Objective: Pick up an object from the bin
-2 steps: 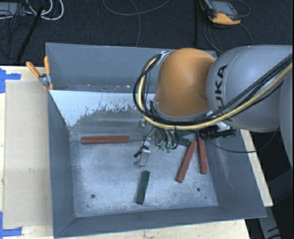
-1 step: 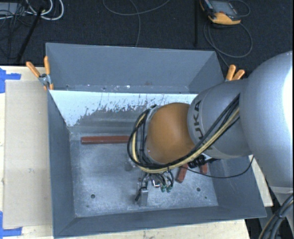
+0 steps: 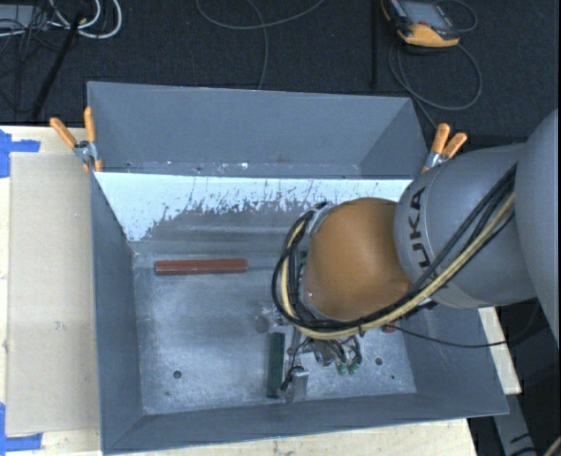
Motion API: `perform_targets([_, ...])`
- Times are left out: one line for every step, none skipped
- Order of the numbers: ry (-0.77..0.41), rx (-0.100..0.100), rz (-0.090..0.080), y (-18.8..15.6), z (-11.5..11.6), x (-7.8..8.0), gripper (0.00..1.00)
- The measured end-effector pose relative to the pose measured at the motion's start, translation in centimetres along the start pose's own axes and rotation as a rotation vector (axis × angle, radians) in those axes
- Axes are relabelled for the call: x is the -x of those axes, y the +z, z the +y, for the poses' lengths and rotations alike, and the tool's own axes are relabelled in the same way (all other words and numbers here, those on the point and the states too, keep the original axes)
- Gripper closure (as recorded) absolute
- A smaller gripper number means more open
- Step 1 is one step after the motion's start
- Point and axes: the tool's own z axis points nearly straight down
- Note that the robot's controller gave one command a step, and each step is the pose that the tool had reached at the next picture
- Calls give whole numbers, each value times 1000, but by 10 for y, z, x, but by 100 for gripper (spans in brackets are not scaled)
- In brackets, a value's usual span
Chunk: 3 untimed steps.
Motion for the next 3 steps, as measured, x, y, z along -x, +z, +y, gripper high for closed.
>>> perform_targets([-408, 0, -8, 40, -30, -3, 0])
perform_targets([-405, 2, -1, 41, -30, -5, 100])
perform_targets([-473, -2, -11, -106, -39, 3, 100])
